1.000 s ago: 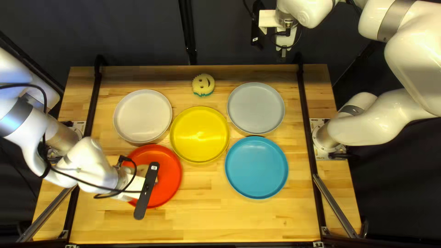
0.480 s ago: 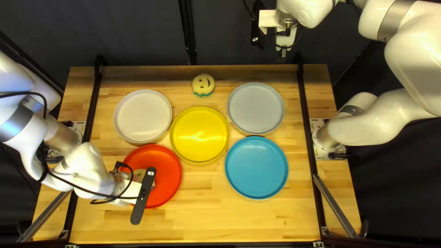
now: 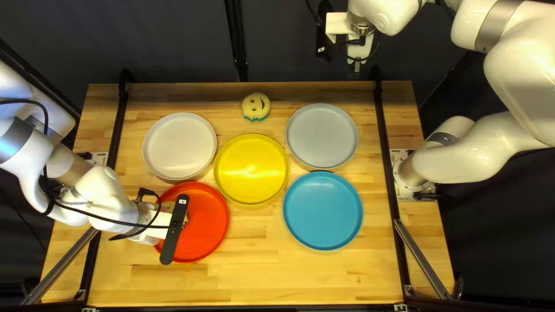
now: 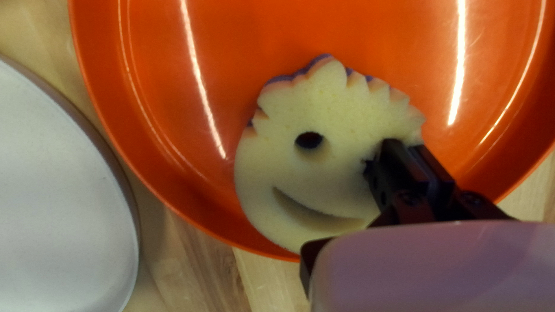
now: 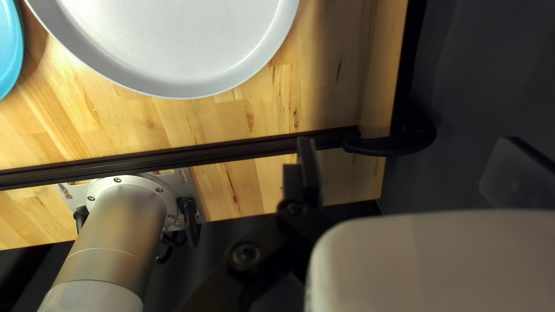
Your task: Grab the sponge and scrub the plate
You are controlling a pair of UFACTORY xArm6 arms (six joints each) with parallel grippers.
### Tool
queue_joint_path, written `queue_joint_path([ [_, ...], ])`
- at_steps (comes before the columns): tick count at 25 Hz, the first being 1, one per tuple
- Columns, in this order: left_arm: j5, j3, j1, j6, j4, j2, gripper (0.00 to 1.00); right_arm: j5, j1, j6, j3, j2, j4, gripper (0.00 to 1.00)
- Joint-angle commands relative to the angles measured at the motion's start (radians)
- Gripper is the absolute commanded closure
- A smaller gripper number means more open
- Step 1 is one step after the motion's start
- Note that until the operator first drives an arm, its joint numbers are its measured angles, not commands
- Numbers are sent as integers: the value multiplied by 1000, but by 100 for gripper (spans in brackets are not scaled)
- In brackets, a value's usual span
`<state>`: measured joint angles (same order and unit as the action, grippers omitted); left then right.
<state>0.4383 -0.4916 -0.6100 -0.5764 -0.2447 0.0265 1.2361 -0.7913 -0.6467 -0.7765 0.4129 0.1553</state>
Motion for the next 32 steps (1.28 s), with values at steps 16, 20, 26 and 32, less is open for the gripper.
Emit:
queue_joint_path([
  [16, 32, 45, 87, 105, -4, 78, 100, 0, 0, 0, 0, 0, 0, 0],
  [20, 24, 84, 162, 185, 12, 117, 100, 0, 0, 0, 0, 0, 0, 0],
  [26, 28, 63, 141, 165, 2, 100, 100, 0, 0, 0, 0, 0, 0, 0],
  [32, 28, -40, 44, 71, -30, -4, 100, 0, 0, 0, 0, 0, 0, 0],
])
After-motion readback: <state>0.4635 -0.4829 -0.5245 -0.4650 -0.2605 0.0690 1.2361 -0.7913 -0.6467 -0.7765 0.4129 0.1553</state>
